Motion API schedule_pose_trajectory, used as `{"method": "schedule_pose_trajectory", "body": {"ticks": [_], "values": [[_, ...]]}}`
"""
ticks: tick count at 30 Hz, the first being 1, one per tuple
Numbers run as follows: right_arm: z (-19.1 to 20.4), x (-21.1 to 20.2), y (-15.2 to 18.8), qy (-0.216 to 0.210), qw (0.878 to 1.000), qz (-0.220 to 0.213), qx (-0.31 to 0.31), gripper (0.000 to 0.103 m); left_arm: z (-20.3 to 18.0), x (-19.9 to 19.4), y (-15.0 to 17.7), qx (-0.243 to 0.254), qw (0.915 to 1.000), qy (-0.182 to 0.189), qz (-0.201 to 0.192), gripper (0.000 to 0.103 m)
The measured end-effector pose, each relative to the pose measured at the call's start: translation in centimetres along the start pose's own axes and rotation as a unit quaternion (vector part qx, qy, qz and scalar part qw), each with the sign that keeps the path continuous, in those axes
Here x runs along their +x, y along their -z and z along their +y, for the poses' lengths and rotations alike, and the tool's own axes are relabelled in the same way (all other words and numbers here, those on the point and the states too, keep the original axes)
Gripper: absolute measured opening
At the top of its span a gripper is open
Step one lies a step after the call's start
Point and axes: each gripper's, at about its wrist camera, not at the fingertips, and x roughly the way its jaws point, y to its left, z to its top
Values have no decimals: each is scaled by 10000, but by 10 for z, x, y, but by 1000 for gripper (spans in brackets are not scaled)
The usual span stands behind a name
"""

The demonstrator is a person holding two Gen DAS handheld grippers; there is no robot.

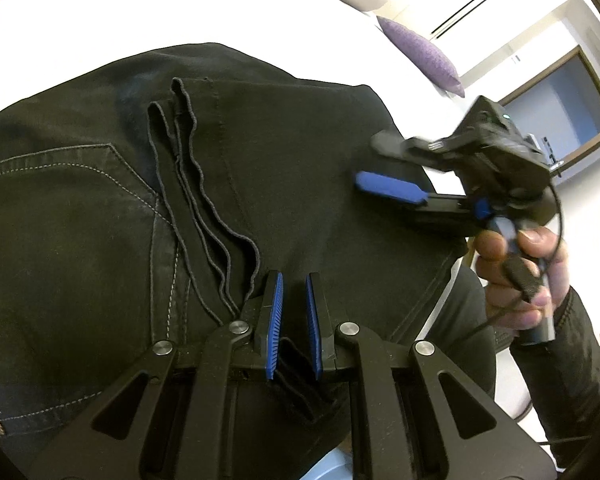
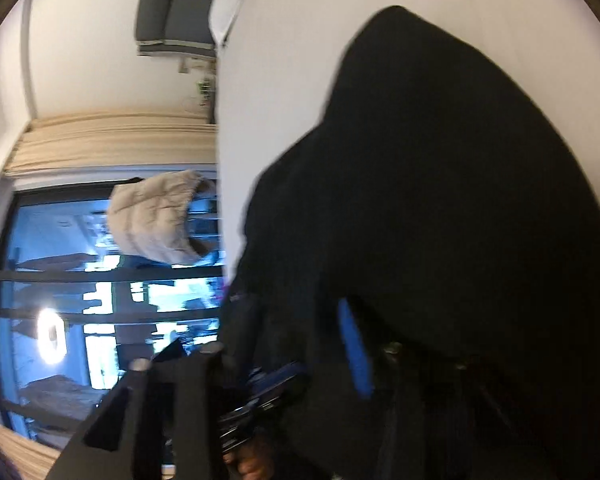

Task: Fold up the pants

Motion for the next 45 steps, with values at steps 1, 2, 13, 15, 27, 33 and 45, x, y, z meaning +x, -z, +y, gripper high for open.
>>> {"method": "schedule_pose_trajectory", "body": {"ticks": [1,2,13,15,27,33,45], "values": [[-5,-3,-4,-40,9999,-101,121,27,-1,-1,1,5,10000,-2,-2,11],[-7,-7,-6,-67,9995,-230,227,27,-2,-1,1,10,10000,-4,-4,11],[26,-44,30,223,9941,-1052,-165,55,-7,1,2,38,10000,8,-73,11],[27,-31,42,336,9954,-847,-294,62,-12,-7,5,125,9997,-90,-171,12],[40,-41,37,163,9899,-1342,-420,68,39,-161,90,-1365,9728,-272,-1853,12],[51,2,43,-79,9951,-887,-437,68,76,-232,160,-2546,9136,-380,-3148,103],[68,14,40,-188,9951,-821,-511,68,157,-192,196,-4221,8399,1102,-3228,102]]}}
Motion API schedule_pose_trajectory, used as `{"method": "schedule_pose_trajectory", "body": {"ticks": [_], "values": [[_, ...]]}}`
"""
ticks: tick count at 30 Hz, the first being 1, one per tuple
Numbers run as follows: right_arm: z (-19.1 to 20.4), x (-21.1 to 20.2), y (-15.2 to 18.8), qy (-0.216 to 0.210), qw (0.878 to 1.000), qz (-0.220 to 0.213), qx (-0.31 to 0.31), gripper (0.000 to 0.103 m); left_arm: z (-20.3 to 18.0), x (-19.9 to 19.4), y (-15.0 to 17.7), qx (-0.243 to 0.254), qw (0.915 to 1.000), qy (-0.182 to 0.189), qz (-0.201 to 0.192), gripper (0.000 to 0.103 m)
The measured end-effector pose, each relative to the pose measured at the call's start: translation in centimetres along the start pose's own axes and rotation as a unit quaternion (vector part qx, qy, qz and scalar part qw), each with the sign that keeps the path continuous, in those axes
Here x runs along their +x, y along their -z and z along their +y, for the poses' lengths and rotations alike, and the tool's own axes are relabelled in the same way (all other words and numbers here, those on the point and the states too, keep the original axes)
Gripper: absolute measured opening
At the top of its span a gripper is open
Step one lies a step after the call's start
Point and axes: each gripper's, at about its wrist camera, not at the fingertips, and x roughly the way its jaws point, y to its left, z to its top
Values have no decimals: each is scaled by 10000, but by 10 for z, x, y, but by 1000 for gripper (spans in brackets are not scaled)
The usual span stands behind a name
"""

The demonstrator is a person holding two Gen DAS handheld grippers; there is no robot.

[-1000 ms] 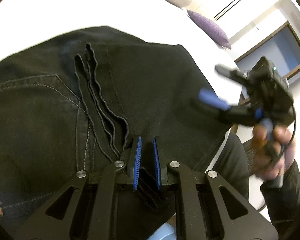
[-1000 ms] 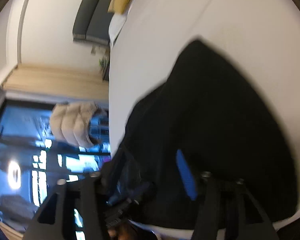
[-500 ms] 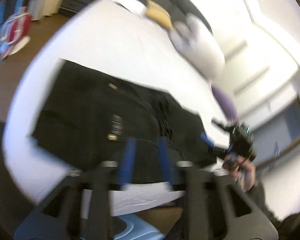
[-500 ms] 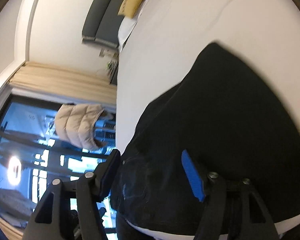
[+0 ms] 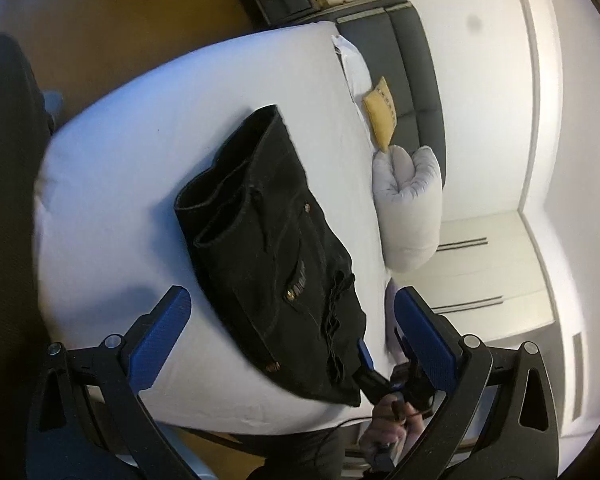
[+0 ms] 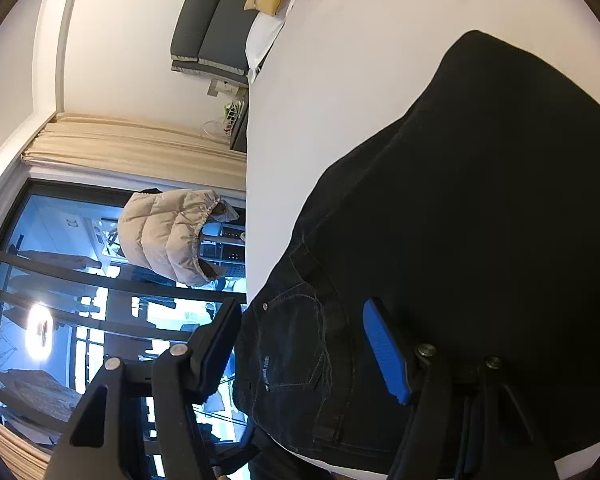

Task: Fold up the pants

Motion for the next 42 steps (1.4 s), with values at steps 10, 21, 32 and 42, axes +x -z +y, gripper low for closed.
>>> {"method": "schedule_pose_trajectory", "body": {"ticks": [10,21,32,42], "values": [[-6,3,-5,-321,9992,231,100,67,35,30,-13,-1012,9929,618,-99,100],[23,53,-10,-169,9941,1056,-178,67,32,40,-20,-1131,9920,558,-3,41],[-3,94,2,517,9833,1739,-126,53,-36,58,-25,174,9995,270,61,15],[12,71,-9,131,9880,1523,-203,73,-154,108,7,2149,9755,48,457,14]]}}
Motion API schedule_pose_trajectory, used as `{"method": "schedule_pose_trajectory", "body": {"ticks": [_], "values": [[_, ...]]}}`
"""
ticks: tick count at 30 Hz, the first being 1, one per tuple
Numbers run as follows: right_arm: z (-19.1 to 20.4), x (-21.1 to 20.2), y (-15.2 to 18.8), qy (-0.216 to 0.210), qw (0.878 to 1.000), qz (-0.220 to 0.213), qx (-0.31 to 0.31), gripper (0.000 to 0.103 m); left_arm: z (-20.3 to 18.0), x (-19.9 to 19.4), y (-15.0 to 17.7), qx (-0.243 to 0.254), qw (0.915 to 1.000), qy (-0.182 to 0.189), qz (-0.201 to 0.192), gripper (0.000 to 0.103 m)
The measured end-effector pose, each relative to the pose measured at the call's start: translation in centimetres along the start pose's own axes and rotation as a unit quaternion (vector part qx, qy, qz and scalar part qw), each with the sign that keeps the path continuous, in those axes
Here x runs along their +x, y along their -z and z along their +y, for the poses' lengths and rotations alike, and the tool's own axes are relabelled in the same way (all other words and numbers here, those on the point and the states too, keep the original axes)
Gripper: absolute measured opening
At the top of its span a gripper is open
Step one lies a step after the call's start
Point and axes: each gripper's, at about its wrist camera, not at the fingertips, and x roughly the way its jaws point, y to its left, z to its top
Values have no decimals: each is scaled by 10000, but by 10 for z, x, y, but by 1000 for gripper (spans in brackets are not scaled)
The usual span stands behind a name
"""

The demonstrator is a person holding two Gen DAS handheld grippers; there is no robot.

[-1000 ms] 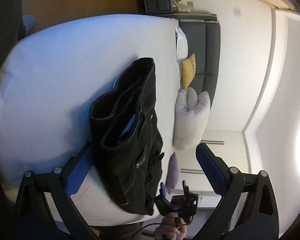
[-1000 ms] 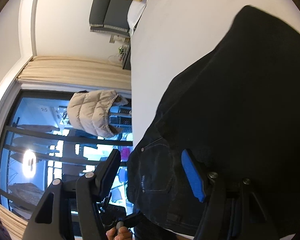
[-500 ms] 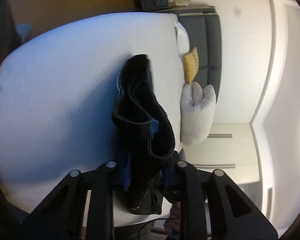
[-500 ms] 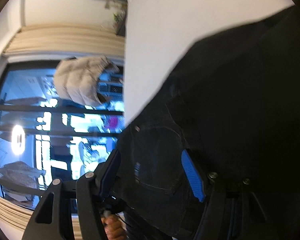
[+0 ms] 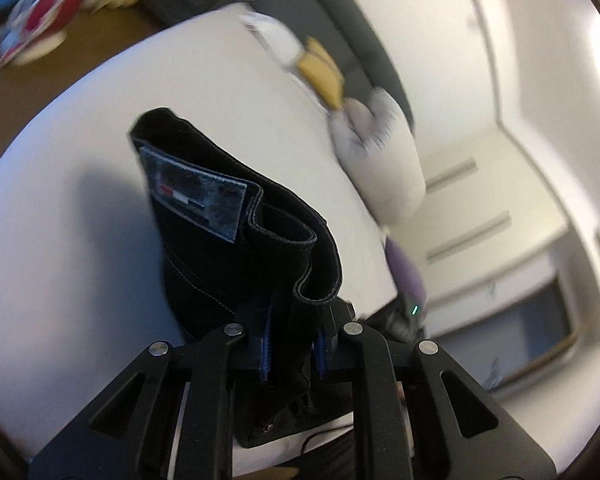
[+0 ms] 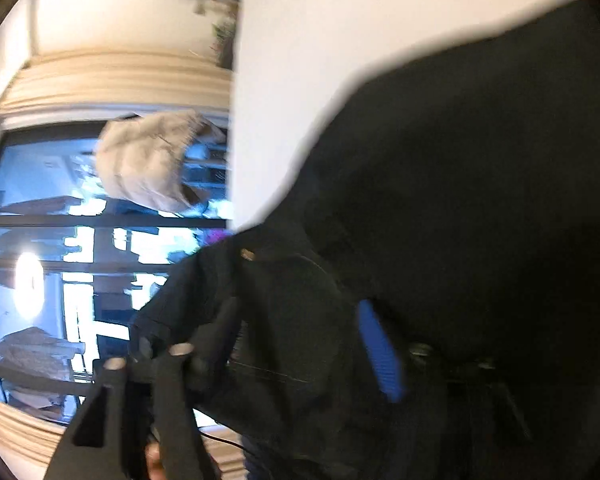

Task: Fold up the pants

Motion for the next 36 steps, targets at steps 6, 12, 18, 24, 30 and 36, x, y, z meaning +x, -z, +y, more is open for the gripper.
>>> {"method": "schedule_pose_trajectory", "body": {"ticks": [6,12,18,24,30,36], "values": [[14,-48,-26,-853,9962,-116,-121,93,-85,71,37,1331,9882,20,755,14],[11,-57,-29,-582,9968,251,-491,95,-131,139,88,2360,9591,-131,1555,14],[-3,-62,-20,-63,9978,85,-657,62,-149,173,120,2819,9395,-321,1920,14],[-20,-80,-21,391,9976,-112,-568,28,-163,212,119,2993,9293,-277,2147,14],[-30,-112,-18,-169,9992,-321,-195,85,-178,233,133,3246,9176,-125,2292,14],[-29,-112,-13,391,9973,-299,-552,31,-175,255,124,3326,9125,-127,2378,14]]}}
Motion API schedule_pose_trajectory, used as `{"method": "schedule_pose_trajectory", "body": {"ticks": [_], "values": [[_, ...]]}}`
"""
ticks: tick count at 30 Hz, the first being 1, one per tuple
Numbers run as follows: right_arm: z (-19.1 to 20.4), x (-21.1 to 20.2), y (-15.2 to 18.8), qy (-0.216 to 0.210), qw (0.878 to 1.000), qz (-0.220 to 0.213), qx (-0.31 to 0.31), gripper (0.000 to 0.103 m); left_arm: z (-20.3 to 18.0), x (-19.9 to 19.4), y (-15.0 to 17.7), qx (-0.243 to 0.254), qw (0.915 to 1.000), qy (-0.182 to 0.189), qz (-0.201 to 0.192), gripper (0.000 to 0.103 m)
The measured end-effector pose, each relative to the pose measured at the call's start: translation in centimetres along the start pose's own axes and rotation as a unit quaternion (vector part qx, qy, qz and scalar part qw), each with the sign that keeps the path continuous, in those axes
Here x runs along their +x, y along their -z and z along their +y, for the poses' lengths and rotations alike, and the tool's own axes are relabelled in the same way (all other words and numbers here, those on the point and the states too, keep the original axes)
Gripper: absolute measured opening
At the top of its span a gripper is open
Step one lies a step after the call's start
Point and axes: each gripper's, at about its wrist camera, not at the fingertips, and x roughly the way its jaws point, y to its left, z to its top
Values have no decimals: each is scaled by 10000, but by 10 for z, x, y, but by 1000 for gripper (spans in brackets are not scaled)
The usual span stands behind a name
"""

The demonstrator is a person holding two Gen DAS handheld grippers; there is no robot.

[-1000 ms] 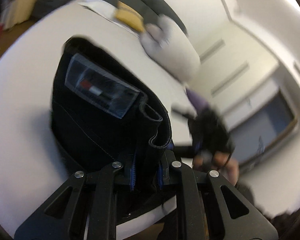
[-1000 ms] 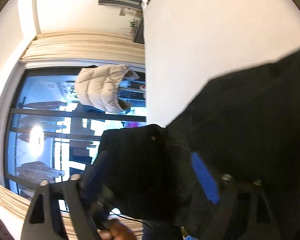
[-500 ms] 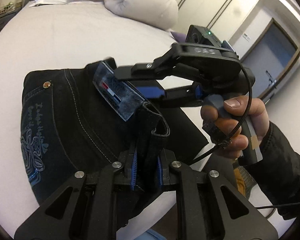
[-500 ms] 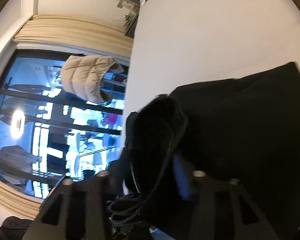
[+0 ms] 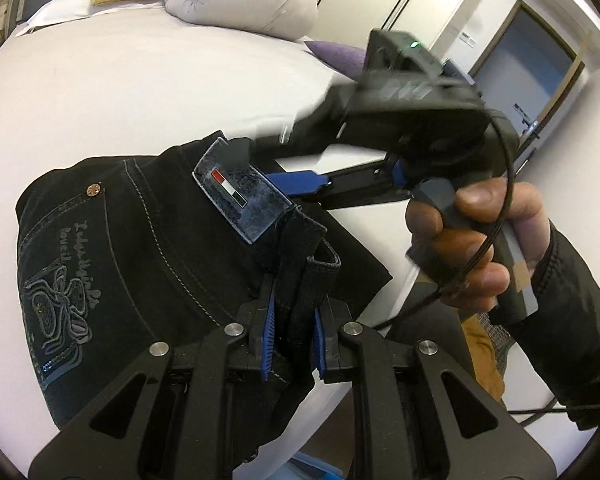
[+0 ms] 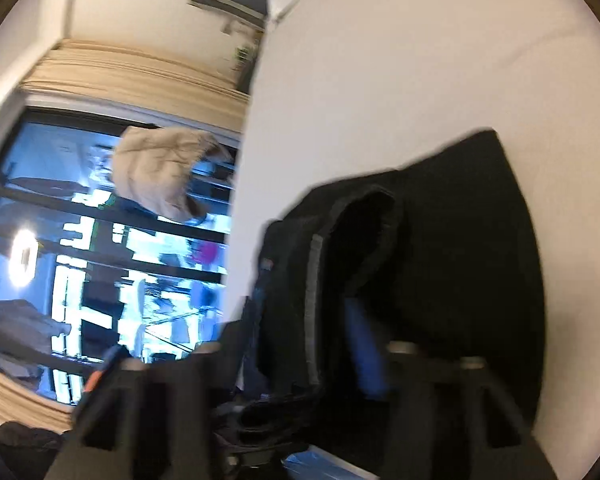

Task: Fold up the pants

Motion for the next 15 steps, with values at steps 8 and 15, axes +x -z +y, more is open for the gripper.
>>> {"method": "schedule_pose_trajectory", "body": {"ticks": [8,15], "values": [[-20,-15,-1,221,9994,-278,20,10,-2,9,-12,83,10000,37,23,14],[-24,-46,-8,354,9978,-559,-64,10,-22,14,-33,281,9994,187,-36,14]]}}
